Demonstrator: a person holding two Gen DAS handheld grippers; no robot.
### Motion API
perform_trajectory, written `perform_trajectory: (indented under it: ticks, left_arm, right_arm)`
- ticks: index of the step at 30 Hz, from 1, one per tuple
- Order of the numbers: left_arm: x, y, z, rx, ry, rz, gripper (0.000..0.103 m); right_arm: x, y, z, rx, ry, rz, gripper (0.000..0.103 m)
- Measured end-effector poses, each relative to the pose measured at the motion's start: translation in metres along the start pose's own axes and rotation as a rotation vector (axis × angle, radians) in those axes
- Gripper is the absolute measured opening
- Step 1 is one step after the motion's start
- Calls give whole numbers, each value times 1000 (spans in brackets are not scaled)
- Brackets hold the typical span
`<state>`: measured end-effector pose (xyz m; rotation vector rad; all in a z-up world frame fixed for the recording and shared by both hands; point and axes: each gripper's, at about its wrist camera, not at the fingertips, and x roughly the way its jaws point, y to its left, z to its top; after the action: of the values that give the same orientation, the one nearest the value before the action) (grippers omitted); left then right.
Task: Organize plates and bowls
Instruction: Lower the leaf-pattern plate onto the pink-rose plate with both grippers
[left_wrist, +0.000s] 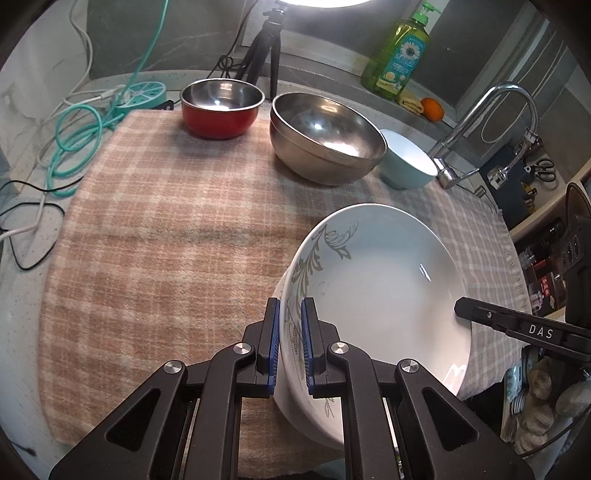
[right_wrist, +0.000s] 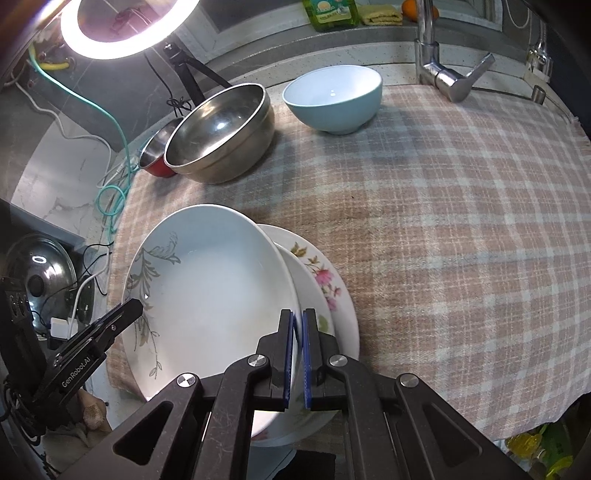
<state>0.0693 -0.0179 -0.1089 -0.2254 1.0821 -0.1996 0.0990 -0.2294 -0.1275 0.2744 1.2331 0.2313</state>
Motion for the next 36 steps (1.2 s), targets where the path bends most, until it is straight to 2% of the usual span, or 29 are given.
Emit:
perform_trajectory:
  ticks: [36]
  left_arm:
    - [14,-8,-10,17,34,8,9]
  right_arm:
    - [13,-16,-9,17,37,-15,5]
